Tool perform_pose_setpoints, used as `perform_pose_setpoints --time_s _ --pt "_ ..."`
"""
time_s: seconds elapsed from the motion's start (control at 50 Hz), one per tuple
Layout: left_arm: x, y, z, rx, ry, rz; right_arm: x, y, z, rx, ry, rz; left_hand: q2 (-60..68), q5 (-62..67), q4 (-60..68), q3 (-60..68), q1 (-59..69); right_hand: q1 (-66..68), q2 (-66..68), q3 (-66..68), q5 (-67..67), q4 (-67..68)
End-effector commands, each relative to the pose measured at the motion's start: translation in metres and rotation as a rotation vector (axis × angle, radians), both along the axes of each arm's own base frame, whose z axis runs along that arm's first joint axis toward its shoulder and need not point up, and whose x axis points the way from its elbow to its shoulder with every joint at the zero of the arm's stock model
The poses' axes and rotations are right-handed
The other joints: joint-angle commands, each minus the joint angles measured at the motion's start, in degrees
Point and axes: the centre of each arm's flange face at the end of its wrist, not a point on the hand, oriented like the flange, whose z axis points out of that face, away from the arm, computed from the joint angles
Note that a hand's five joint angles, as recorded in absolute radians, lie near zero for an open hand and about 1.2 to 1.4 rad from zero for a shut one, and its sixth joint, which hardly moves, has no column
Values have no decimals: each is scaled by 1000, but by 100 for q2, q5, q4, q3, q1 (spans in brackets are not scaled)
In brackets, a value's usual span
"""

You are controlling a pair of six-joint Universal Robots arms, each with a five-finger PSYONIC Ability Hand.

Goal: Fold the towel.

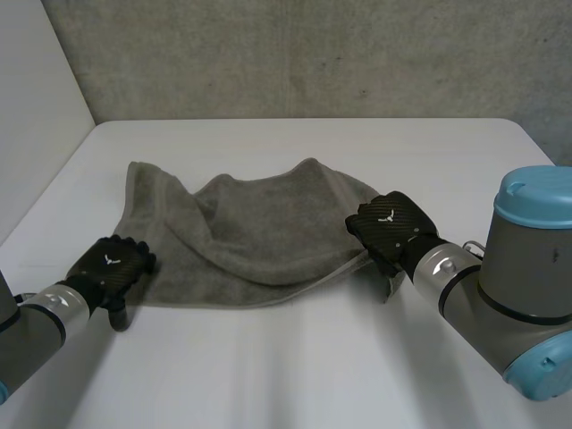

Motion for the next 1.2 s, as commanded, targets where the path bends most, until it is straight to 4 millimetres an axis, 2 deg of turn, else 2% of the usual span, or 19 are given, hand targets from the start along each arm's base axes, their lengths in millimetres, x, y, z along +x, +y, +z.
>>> perform_pose_setpoints --time_s 0.02,0.4,0.8,0.9,0.94,0.98,1.08,1.2 --pt "3 -9 -4 -26 -15 3 0 1 -1 2 2 2 24 97 -22 0 8 364 513 366 351 359" --pt "5 -30 -1 -99 -6 30 0 2 -5 11 7 3 243 315 197 218 226 364 513 366 351 359" --pt "5 -39 -7 -92 2 35 2 5 -8 21 12 11 512 585 466 487 496 364 513 366 351 359" --pt "5 -39 -9 -85 3 34 2 5 -8 20 13 11 1538 1611 1492 1513 1522 364 513 366 351 359" --pt "5 -39 -9 -83 5 33 2 5 -8 20 13 11 3027 3099 2980 3002 3010 364 513 366 351 359" --pt "4 -39 -9 -83 5 32 2 5 -8 20 13 11 3418 3491 3372 3394 3402 364 513 366 351 359" --pt "4 -39 -9 -83 5 32 2 5 -8 20 13 11 3237 3310 3191 3212 3221 364 513 366 351 359" --pt "4 -40 -9 -88 5 32 2 5 -8 20 13 11 2415 2488 2369 2390 2399 364 513 366 351 359"
